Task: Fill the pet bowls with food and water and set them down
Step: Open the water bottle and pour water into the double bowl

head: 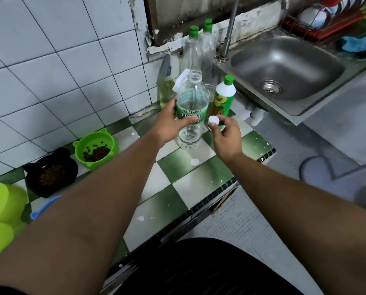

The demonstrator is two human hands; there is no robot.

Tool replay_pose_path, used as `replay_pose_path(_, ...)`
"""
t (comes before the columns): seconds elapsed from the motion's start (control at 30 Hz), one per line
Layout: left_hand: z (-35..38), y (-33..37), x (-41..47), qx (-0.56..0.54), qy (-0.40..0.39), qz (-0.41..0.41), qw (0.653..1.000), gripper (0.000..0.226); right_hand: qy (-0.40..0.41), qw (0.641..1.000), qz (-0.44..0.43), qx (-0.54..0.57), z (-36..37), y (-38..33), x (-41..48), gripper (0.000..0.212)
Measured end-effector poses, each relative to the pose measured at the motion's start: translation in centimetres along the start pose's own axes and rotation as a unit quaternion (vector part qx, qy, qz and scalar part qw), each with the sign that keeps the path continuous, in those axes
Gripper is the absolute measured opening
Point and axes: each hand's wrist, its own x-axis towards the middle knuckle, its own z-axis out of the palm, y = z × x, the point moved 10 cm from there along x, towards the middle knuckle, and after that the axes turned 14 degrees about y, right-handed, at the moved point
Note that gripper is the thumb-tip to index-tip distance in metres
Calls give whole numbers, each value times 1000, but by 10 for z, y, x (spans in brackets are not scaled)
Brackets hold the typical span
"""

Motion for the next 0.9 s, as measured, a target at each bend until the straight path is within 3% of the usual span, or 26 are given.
replay_pose_path(0.23,-1,-4,1,5,2,0,1000,102,-65,989,103,-79,39,59,-34,26)
replay_pose_path(0.53,-2,-2,3,5,6,15,1000,109,-134,958,135,-214,46,102,-62,30)
replay_pose_path(0.9,-1,-5,6,-6,4,18,1000,93,-162,954,129,-219,49,102,-68,45)
